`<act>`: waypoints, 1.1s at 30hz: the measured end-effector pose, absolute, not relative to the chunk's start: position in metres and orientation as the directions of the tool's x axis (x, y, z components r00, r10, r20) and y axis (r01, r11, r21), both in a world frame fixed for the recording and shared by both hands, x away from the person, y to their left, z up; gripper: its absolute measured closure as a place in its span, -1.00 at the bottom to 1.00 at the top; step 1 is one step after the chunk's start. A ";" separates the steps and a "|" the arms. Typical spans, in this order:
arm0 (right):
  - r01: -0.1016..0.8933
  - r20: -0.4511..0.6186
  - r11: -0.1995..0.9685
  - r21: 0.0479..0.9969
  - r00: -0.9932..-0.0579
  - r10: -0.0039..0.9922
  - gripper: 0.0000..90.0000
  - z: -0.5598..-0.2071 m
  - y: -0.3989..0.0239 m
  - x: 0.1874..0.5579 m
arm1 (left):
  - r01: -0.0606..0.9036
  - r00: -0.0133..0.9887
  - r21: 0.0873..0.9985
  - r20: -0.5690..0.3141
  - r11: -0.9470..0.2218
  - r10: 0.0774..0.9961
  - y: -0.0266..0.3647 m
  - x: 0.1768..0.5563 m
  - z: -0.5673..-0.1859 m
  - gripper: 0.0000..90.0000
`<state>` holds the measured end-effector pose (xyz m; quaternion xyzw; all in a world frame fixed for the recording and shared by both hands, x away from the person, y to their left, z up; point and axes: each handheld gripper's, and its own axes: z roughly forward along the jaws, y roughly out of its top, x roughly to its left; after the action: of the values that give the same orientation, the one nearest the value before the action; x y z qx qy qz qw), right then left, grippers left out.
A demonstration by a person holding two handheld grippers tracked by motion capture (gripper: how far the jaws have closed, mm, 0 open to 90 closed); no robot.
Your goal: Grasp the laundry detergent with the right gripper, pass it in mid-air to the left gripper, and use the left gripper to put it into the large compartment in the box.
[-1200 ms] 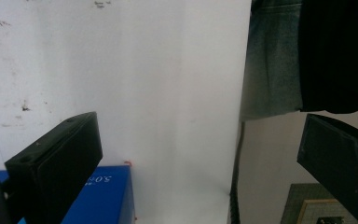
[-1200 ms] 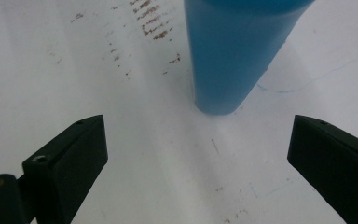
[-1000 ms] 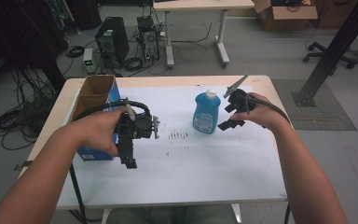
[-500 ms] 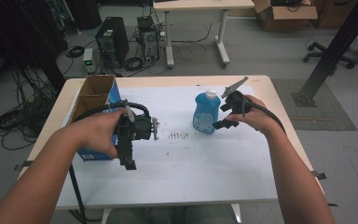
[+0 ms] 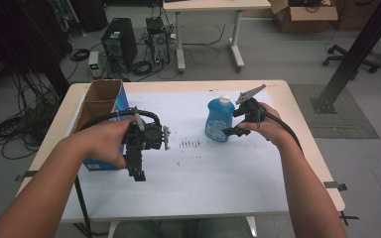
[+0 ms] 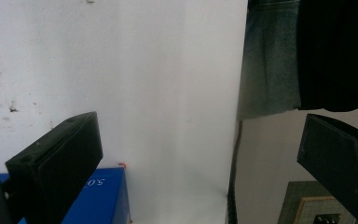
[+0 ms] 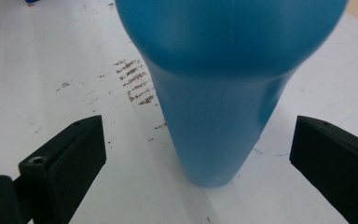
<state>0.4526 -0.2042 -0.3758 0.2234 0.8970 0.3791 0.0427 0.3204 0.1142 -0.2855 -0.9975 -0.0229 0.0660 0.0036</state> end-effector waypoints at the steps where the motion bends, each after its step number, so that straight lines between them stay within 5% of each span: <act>1: 0.369 0.093 0.613 0.699 -0.897 0.433 -0.92 -0.376 -0.204 0.453 | 0.045 0.990 -0.010 -0.132 -0.999 0.046 0.114 0.320 -0.286 -0.99; 33: 0.340 0.079 0.516 0.787 -0.884 0.461 -0.95 -0.398 -0.196 0.458 | 0.040 0.989 -0.014 -0.143 -0.999 0.042 0.109 0.322 -0.292 -0.99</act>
<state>0.4584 -0.1957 -0.3983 0.2308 0.8677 0.4347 0.0700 0.3216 0.1093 -0.2917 -0.9972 -0.0205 0.0717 0.0054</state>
